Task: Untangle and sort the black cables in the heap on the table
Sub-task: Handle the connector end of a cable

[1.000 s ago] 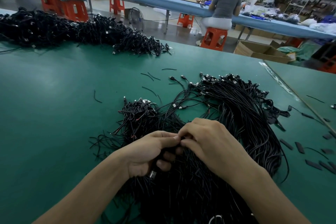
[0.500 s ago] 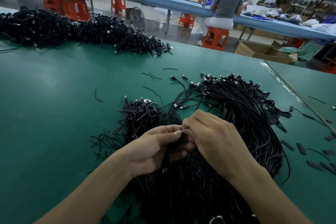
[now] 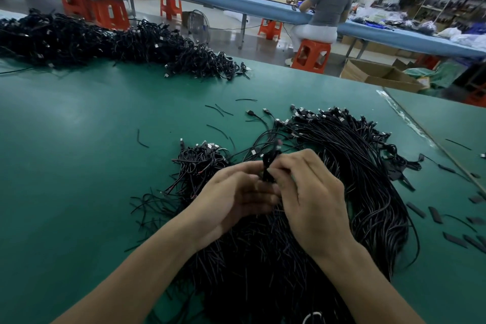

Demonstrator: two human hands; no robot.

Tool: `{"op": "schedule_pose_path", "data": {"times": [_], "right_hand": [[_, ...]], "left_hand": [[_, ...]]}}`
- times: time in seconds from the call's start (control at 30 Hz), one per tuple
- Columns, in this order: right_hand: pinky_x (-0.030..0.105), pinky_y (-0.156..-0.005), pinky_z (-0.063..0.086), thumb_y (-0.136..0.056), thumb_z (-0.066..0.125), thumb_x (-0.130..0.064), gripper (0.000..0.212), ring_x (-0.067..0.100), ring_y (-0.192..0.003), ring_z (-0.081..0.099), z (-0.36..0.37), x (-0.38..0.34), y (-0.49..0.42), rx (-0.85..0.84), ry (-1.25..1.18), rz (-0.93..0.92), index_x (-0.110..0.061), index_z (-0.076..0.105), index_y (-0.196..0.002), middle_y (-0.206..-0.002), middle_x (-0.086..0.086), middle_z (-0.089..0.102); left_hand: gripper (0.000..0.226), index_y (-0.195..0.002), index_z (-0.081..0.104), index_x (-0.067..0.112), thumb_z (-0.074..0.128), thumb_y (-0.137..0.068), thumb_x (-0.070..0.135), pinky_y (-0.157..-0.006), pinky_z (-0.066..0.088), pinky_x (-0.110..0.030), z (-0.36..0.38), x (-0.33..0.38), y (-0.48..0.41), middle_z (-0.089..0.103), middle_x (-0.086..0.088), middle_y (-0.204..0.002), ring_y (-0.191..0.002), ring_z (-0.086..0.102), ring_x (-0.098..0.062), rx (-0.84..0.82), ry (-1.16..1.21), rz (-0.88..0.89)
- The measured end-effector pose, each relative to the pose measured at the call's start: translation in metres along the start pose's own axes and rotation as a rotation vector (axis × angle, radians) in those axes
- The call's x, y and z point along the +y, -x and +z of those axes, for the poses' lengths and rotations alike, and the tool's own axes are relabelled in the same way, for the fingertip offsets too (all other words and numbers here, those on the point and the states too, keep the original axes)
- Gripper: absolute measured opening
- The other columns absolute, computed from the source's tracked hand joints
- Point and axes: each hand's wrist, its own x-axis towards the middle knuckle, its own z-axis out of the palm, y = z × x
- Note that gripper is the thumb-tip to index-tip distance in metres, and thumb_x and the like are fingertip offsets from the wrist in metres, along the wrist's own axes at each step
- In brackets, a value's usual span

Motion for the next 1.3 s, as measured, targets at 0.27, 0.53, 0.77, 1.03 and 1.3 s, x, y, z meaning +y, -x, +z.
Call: {"op": "schedule_pose_path", "data": {"times": [0.27,0.53,0.77,1.03,1.3], "right_hand": [[0.008,-0.073,0.041,-0.092,0.06,-0.008,0.009,0.0,-0.082,0.055,0.014,-0.006,0.011,0.004,-0.282,0.203,-0.008,0.068,-0.095,-0.089,-0.006,0.061],[0.01,-0.071,0.044,-0.091,0.066,-0.011,0.008,0.005,-0.082,0.061,0.01,-0.003,0.003,-0.155,-0.378,0.304,-0.017,0.07,-0.091,-0.086,-0.015,0.063],[0.011,-0.065,0.045,-0.093,0.067,-0.018,0.019,0.006,-0.078,0.062,0.008,0.002,0.005,-0.161,-0.395,0.412,-0.036,0.065,-0.084,-0.08,-0.014,0.066],[0.015,-0.071,0.049,-0.092,0.067,-0.015,0.022,0.008,-0.083,0.065,0.006,0.002,-0.001,-0.078,-0.466,0.416,-0.036,0.063,-0.086,-0.083,-0.014,0.066],[0.007,-0.069,0.038,-0.09,0.065,-0.015,0.016,-0.001,-0.078,0.055,0.002,-0.001,0.007,-0.141,-0.372,0.234,-0.031,0.063,-0.086,-0.082,-0.022,0.057]], "left_hand": [[0.041,-0.119,0.055,0.016,0.061,-0.084,0.036,-0.077,0.059,-0.033,0.012,0.011,-0.002,0.073,-0.016,-0.108,-0.094,0.071,-0.025,0.116,0.146,0.184],[0.033,-0.123,0.056,0.019,0.04,-0.099,0.034,-0.096,0.045,-0.034,0.009,0.01,0.004,0.07,-0.012,-0.122,-0.119,0.064,-0.021,0.038,0.001,0.296],[0.035,-0.086,0.079,0.023,0.055,-0.089,0.048,-0.1,0.042,-0.019,0.005,0.003,0.009,0.063,0.01,-0.12,-0.122,0.054,-0.007,0.132,-0.453,0.474],[0.018,-0.092,0.077,0.038,0.076,-0.084,0.022,-0.064,0.04,-0.013,0.0,-0.011,0.008,0.052,0.005,-0.08,-0.073,0.05,-0.003,0.242,-0.89,0.516],[0.06,-0.107,0.076,0.03,0.027,-0.091,0.062,-0.082,0.04,-0.041,0.0,-0.003,0.004,0.071,-0.005,-0.098,-0.089,0.054,-0.018,0.139,-0.437,0.185]]}}
